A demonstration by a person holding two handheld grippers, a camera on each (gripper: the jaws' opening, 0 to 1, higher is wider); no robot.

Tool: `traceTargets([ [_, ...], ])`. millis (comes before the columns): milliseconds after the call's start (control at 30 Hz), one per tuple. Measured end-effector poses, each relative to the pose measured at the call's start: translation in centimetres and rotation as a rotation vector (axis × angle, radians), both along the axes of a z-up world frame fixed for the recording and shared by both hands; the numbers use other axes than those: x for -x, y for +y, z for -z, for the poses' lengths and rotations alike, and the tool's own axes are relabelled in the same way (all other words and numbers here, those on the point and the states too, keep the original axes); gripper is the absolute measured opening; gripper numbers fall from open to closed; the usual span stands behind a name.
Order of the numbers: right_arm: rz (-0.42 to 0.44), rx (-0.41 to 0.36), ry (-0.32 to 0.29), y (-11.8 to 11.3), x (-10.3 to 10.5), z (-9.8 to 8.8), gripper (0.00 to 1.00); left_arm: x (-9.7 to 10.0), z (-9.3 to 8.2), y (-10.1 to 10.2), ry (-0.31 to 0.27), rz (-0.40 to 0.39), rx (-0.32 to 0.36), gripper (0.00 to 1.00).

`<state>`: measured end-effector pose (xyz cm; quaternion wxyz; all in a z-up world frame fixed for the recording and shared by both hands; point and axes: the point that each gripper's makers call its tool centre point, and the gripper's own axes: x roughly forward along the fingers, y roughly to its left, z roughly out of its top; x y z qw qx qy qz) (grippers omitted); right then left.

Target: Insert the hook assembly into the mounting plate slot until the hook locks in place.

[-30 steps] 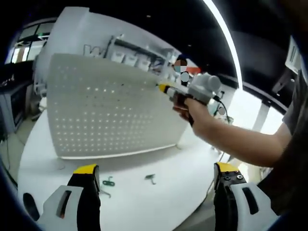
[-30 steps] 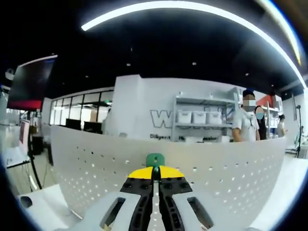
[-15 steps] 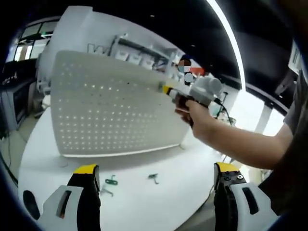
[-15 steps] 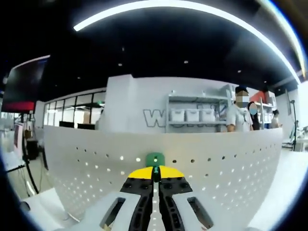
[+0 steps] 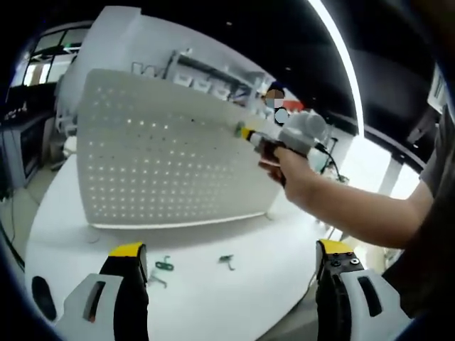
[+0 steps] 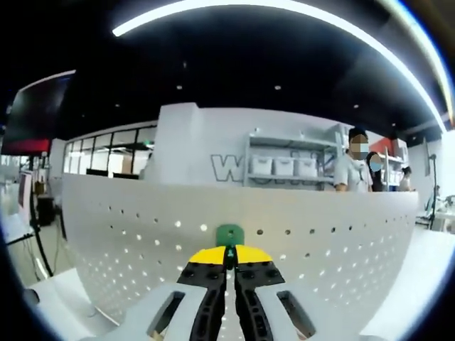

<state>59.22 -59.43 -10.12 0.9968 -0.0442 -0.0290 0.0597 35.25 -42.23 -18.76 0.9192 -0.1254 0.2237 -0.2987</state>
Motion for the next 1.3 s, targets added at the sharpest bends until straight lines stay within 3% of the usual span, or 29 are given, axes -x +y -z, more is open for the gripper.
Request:
traceTargets([
  [100,-0.004,-0.033,0.004,0.0,-0.1,-0.4,0.01,0.1,0.0,-0.1,0.001,0.008,0.000,1.00],
  [233,-0.021,-0.020,-0.002,0.4,-0.3,-1.3,0.02,0.2,-0.1,-0.2,0.000,0.010,-0.002,1.00],
  [367,-0.039,-0.031,0.020,0.7,-0.3,-1.0,0.06,0.3,-0.2,-0.3,-0.003,0.014,-0.004,1.00],
  [567,-0.021,0.006,-0.029,-0.1,1.4,-2.8,0.07,0.8,-0.2,-0.3,-0.005,0.012,-0.002,1.00],
  [867,-0.030,-0.030,-0.047,-2.1,3.4,-4.1,0.09,1.5,0.0,-0.8,0.001,0.025,-0.009,1.00],
  [1067,-0.039,-0.019,-0.015,-2.9,5.0,-3.2,0.10,2.0,-0.2,-1.3,-0.011,0.041,-0.015,1.00],
  [1300,-0.074,-0.018,0.076,-3.7,7.3,0.1,0.14,2.6,0.2,-2.1,-0.004,0.068,-0.024,1.00],
])
